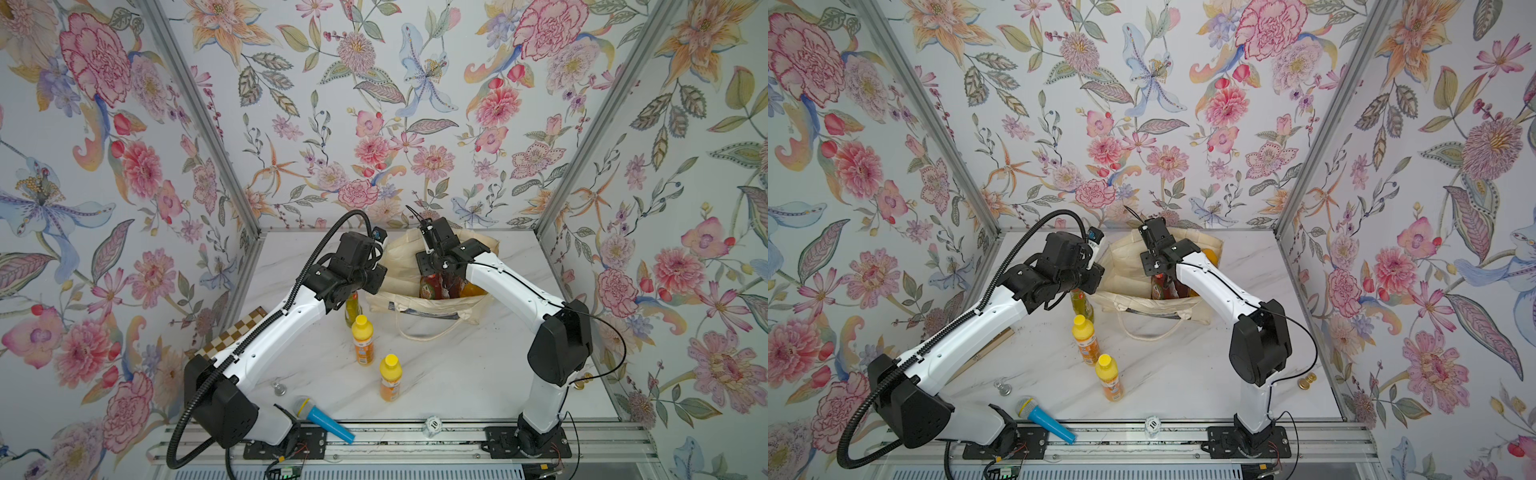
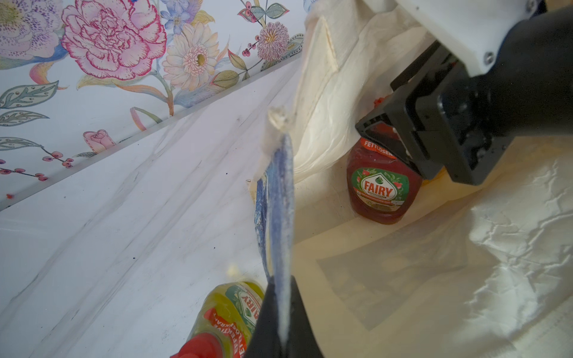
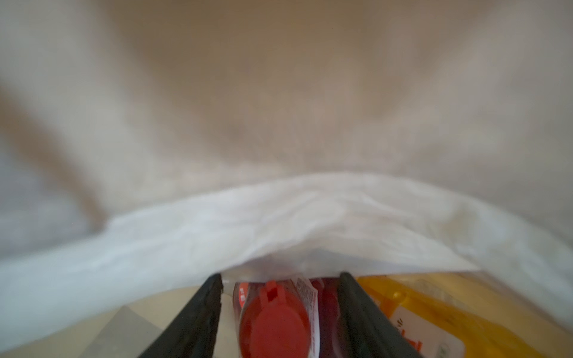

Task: Pack dish soap into the shopping bag
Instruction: Adjust the bottle of dish soap in the shopping bag.

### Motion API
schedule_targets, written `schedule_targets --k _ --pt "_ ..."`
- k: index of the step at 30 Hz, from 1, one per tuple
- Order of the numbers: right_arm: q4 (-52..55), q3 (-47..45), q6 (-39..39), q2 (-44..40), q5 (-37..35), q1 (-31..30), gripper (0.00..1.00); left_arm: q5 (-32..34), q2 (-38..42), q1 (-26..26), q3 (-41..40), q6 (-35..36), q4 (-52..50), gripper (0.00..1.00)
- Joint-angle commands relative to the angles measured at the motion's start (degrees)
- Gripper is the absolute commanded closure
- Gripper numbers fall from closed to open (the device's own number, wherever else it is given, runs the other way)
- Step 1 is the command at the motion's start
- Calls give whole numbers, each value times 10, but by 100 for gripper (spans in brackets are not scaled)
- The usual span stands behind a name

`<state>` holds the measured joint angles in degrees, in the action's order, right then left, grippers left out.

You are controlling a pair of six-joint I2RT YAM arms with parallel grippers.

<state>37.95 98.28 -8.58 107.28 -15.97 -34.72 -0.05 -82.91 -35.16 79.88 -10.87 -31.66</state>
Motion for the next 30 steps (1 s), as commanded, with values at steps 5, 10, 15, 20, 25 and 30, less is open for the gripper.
schedule_targets --k 5,10,15,20,25,30 --pt "3 10 11 20 18 2 46 -6 28 4 -3 3 30 100" --pt "-4 -1 11 10 19 1 66 -5 28 4 -4 3 29 100" --pt "-22 -30 11 -23 10 -1 89 0 29 4 -4 3 30 100" --pt "-107 -113 19 -96 -2 -5 100 5 28 4 -3 1 31 100" --pt "-206 -205 28 -165 -9 -7 100 7 24 5 3 1 27 100" --pt "-289 -271 43 -214 -16 -13 100 8 23 5 2 -1 27 100"
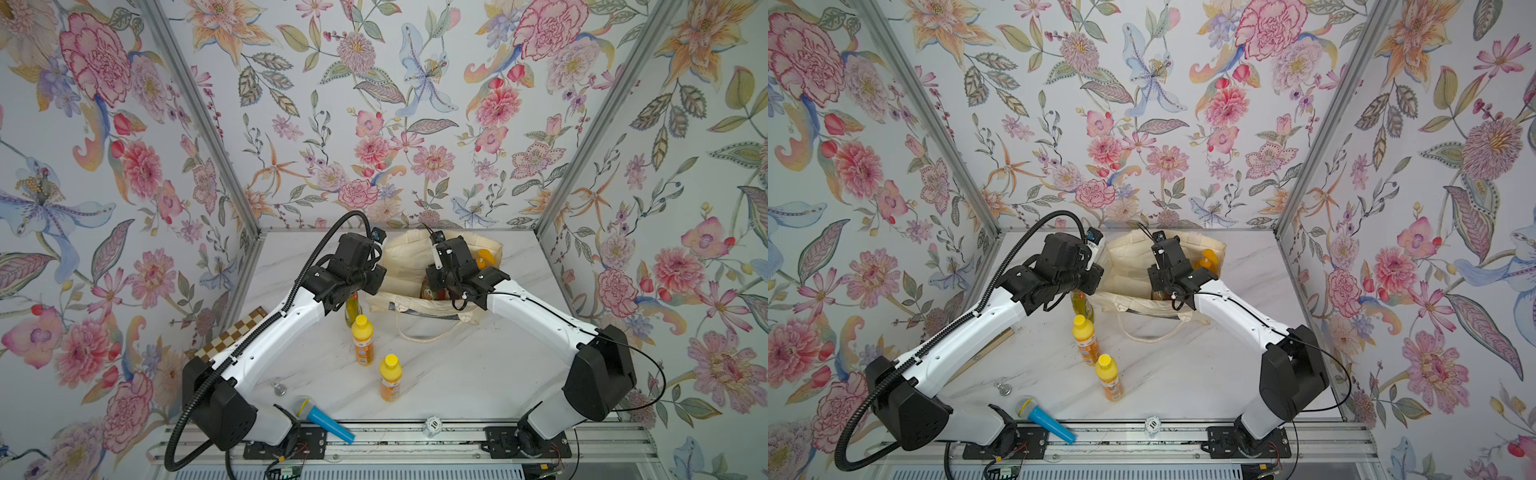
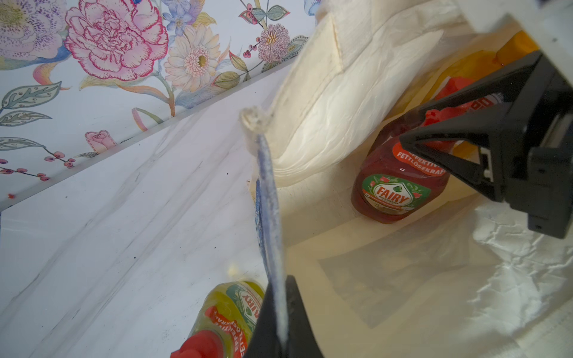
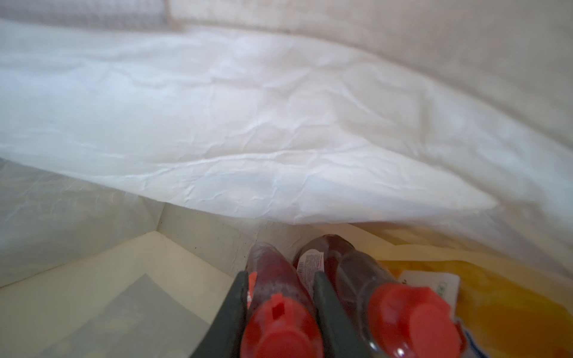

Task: Pack dish soap into the shopping bag
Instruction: Adjust the bottle of dish soap in the shopping bag.

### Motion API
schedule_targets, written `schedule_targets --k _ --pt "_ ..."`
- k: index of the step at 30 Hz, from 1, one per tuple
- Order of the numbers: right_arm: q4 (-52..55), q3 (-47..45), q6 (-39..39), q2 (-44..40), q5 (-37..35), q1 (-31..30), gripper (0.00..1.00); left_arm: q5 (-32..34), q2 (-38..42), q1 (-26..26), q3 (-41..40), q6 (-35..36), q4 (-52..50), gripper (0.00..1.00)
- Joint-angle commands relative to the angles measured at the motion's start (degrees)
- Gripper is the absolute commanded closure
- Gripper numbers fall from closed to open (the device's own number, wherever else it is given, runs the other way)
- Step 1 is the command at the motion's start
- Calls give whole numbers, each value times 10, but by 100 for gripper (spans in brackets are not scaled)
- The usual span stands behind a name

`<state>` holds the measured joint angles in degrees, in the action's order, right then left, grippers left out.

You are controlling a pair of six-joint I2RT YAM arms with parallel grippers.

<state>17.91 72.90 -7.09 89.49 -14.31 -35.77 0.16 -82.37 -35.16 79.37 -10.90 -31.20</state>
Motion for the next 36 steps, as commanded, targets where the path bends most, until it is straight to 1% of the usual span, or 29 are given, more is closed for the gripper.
schedule_targets --k 1,6,12,20,25,29,34,35,36 --pt "-106 -28 30 -43 -34 -4 100 5 17 4 7 -1 22 100" --pt "-181 -72 40 -65 -50 -5 100 2 18 4 7 -3 22 100" --pt "-255 -100 53 -64 -60 -4 100 -1 15 4 11 -2 19 100" --pt "-324 -112 63 -39 -40 3 100 0 15 4 14 0 14 100" --pt "-335 -127 61 -19 -35 10 100 1 15 5 13 2 12 100" --pt "-347 -157 53 -17 -31 13 100 4 16 5 12 2 13 100" --pt "-338 -170 49 -10 -31 16 100 4 14 4 14 2 13 100" --pt "-336 -172 49 -9 -31 16 98 5 14 4 14 2 13 100" --pt "-335 -174 49 -9 -29 15 93 5 15 4 14 2 14 100"
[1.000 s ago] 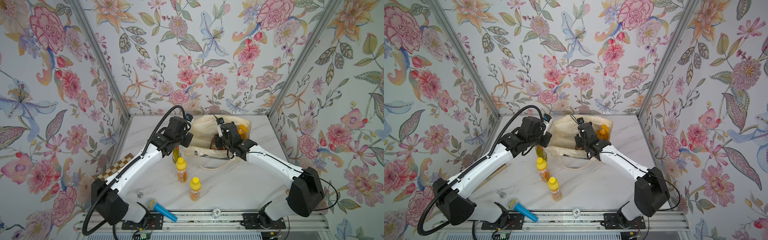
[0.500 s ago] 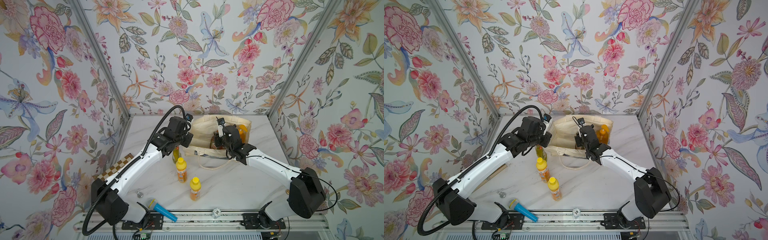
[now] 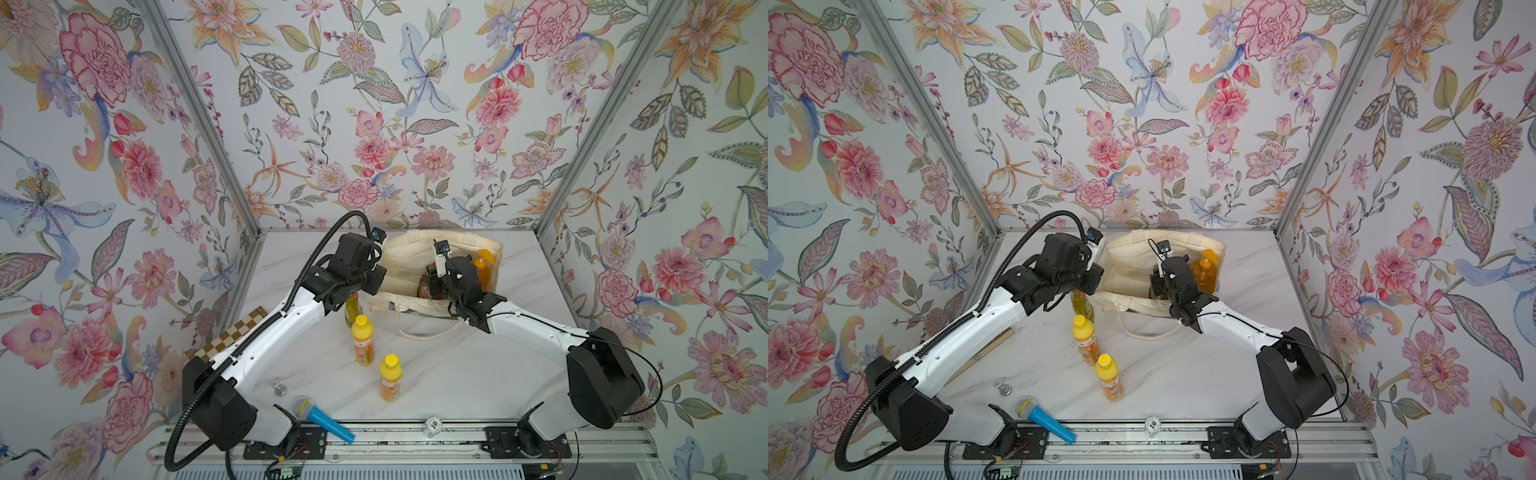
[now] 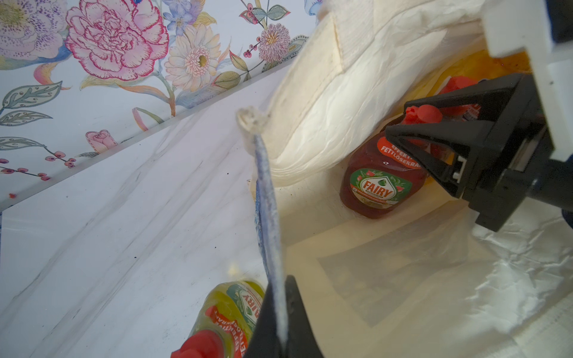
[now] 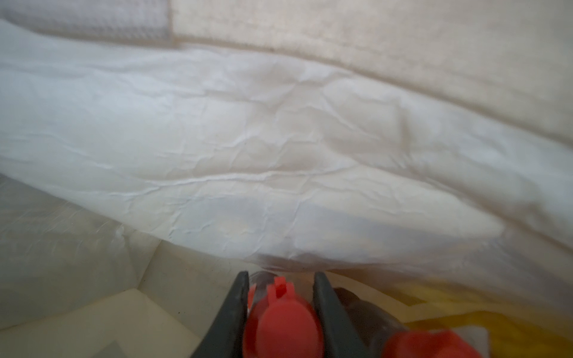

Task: Pack dish soap into the shopping bag
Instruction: Adjust the bottle of dish soap in the shopping bag.

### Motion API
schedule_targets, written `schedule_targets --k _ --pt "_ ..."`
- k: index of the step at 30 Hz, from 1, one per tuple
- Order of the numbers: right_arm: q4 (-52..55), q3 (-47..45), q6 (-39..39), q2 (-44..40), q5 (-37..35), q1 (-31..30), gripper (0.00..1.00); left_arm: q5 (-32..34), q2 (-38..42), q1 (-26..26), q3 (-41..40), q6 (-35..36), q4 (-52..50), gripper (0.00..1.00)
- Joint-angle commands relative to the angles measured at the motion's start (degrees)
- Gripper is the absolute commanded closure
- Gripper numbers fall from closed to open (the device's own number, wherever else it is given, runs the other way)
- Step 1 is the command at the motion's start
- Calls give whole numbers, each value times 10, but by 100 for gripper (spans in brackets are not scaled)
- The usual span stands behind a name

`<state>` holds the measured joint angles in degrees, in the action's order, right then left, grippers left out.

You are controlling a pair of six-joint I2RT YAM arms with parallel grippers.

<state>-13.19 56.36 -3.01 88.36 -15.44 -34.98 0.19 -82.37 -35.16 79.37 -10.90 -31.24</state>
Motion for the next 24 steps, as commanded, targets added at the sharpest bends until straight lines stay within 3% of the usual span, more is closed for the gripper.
schedule_targets --k 1,3,6,13,14,15,18,22,24 --pt "-23 -8 7 1 -18 7 88 6 15 5 13 2 14 100" --pt "-20 -7 7 -3 -16 7 84 8 15 5 13 2 14 100" --pt "-21 -2 11 -13 -16 7 100 7 14 4 14 2 14 100" --pt "-66 11 41 -18 -5 7 100 10 8 5 31 8 -1 100" --pt "-68 17 45 -17 -6 7 100 9 6 5 39 9 -9 96" --pt "-66 25 47 -14 -6 8 100 7 4 4 48 11 -16 82" --pt "-56 41 48 -8 -3 8 100 3 9 4 69 20 -32 55" --pt "-45 50 39 -6 5 7 100 -14 41 4 75 58 -23 44" --pt "-42 49 37 -6 7 7 100 -60 66 4 62 110 -3 40"
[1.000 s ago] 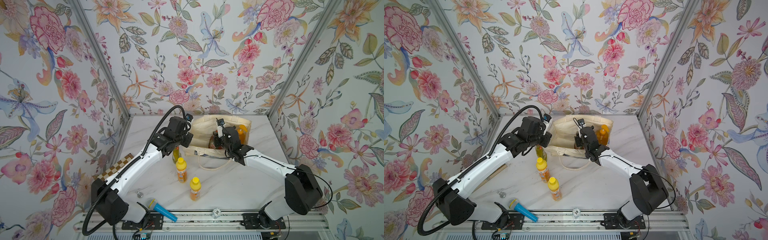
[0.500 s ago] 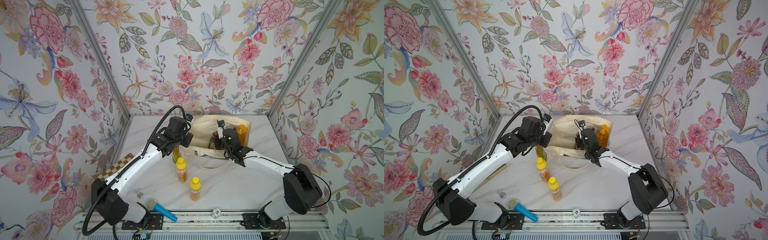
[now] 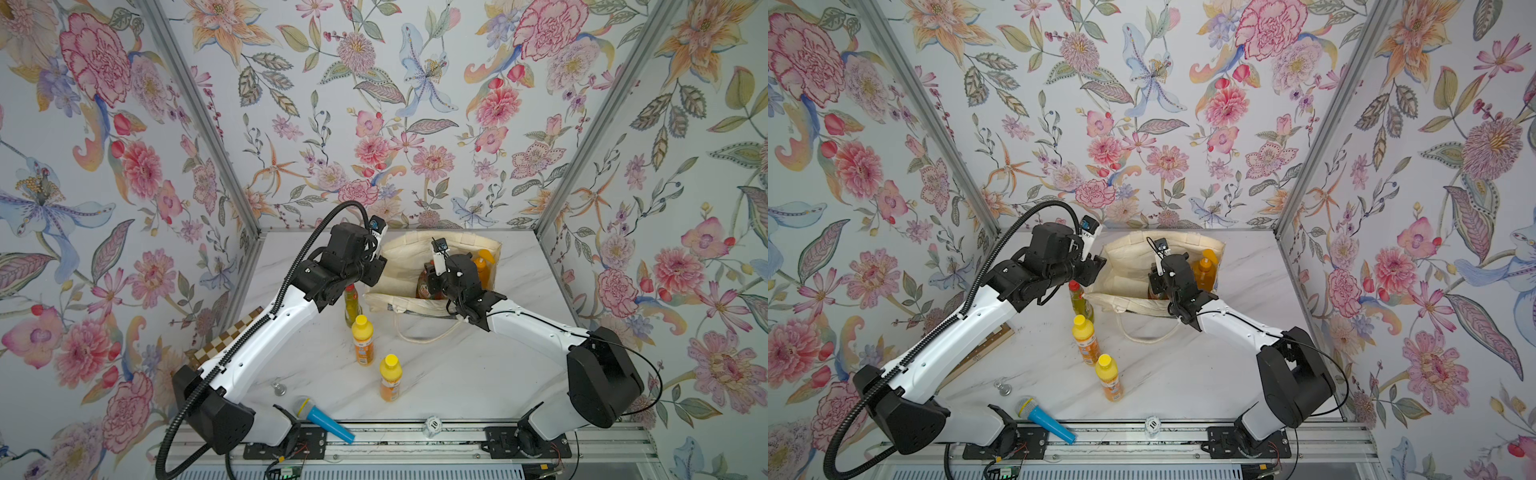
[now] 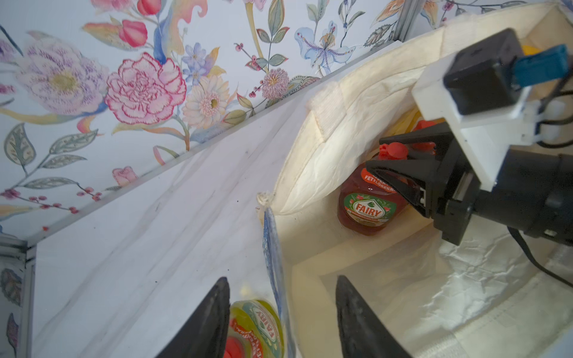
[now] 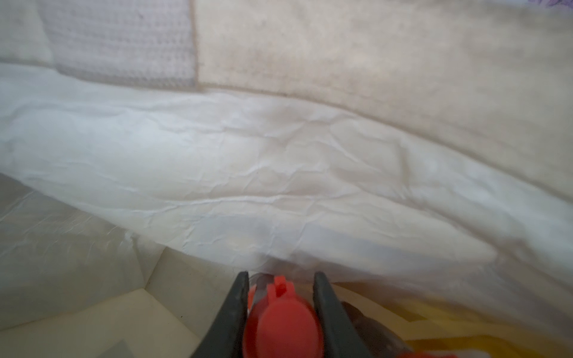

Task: Pack dish soap into the shopping bag
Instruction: Adjust the bottle of dish soap in the shopping bag, then adjust the shopping bag at the center of the board.

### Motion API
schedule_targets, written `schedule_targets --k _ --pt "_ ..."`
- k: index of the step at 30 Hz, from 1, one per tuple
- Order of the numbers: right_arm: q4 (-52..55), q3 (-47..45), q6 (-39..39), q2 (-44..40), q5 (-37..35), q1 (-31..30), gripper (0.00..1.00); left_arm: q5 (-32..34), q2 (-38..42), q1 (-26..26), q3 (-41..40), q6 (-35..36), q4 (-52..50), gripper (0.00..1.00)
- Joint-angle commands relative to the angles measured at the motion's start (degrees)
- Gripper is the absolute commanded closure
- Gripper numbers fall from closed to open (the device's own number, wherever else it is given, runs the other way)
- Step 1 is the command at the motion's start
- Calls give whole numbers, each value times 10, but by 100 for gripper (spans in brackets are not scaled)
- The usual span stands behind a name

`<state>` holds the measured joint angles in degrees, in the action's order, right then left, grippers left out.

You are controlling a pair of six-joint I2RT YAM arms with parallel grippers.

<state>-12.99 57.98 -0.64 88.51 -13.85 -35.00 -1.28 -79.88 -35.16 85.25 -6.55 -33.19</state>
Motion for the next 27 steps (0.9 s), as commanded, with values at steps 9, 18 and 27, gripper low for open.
schedule_targets --k 9,18,27 --pt "-32 44 12 -2 -6 8 100 -264 104 -21 -91 341 17 24" --pt "-27 48 8 2 -1 8 100 -244 75 -54 -121 408 14 24" --pt "-30 48 8 -2 -1 8 100 -164 19 -106 -131 454 35 24"
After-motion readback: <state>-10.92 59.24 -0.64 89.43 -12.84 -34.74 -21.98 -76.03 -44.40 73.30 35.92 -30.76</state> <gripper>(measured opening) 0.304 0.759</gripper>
